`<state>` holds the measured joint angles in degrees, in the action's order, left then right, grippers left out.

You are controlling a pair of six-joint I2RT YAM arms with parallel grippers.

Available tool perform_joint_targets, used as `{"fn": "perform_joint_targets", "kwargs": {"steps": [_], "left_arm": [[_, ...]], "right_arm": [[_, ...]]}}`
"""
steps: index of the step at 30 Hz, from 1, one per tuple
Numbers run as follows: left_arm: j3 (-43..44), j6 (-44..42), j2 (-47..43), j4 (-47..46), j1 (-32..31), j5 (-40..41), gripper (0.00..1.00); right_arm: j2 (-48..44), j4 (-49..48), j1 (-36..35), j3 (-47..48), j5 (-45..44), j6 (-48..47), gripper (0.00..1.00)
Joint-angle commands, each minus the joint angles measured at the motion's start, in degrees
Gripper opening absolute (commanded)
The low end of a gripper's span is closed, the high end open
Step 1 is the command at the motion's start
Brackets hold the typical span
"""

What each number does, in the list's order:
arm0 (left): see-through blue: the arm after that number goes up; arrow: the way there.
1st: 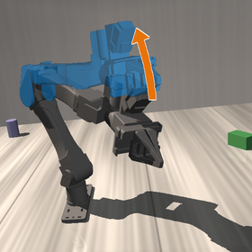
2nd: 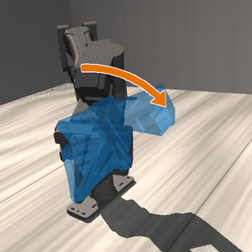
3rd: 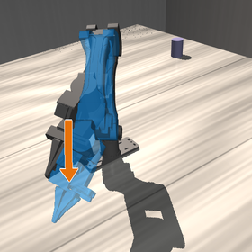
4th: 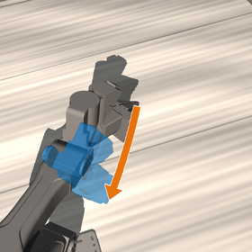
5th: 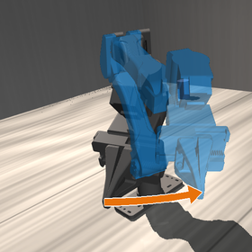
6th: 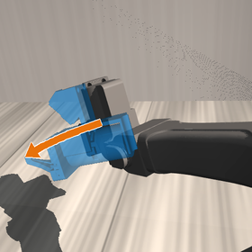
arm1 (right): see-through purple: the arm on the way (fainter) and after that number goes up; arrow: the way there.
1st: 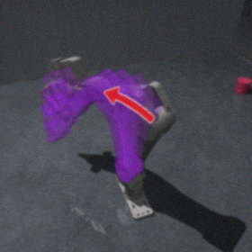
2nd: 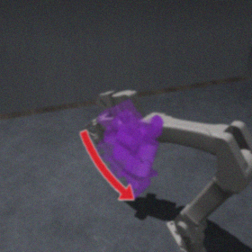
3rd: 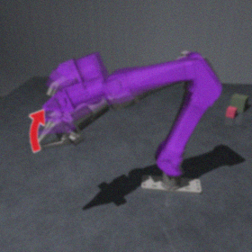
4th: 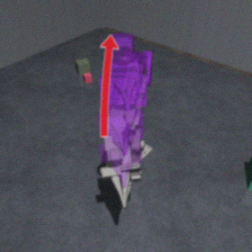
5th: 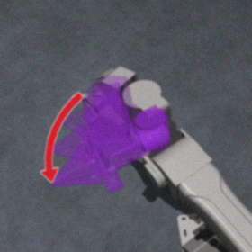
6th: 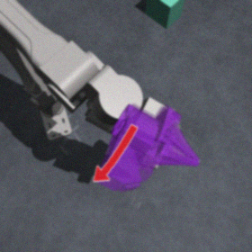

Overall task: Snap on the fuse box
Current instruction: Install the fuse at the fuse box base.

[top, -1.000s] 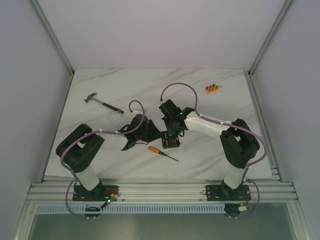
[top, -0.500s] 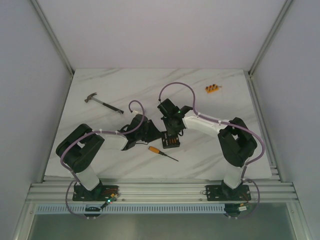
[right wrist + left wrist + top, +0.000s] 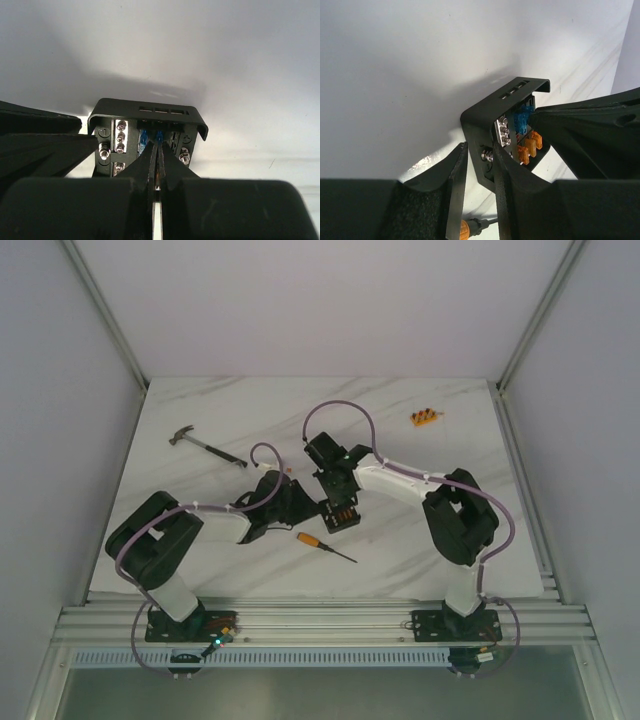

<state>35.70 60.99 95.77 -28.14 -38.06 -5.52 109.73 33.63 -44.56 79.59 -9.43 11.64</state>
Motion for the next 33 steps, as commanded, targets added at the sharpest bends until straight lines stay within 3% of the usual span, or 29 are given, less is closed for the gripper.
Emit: {"fn": "perform_joint_targets", "kwargs": {"steps": [1,11,24,33], "left_arm": [[-1.52,-0.2,-2.88,4.58,1.44,1.9,0.36],[-0.66,-0.98,-4.97,6.27,1.68,-2.27,0.42],[3.62,-5.43,-4.56,10.69,2.44,-6.05,0.55],[7.94,-9.26,-2.82,15.18,2.72,-5.72,0.57]], "right_arm": [[4.35,1.5,0.16,-3.43,1.12,-2.67,0.06],[-4.32,5.41,0.07,-0.83,2.43,-0.32,0.28],[-6.36,6.11,1.64,1.49,5.68,7.43,0.26],[-5.44,3.27,4.36,0.64,8.48,10.59,0.23]]}}
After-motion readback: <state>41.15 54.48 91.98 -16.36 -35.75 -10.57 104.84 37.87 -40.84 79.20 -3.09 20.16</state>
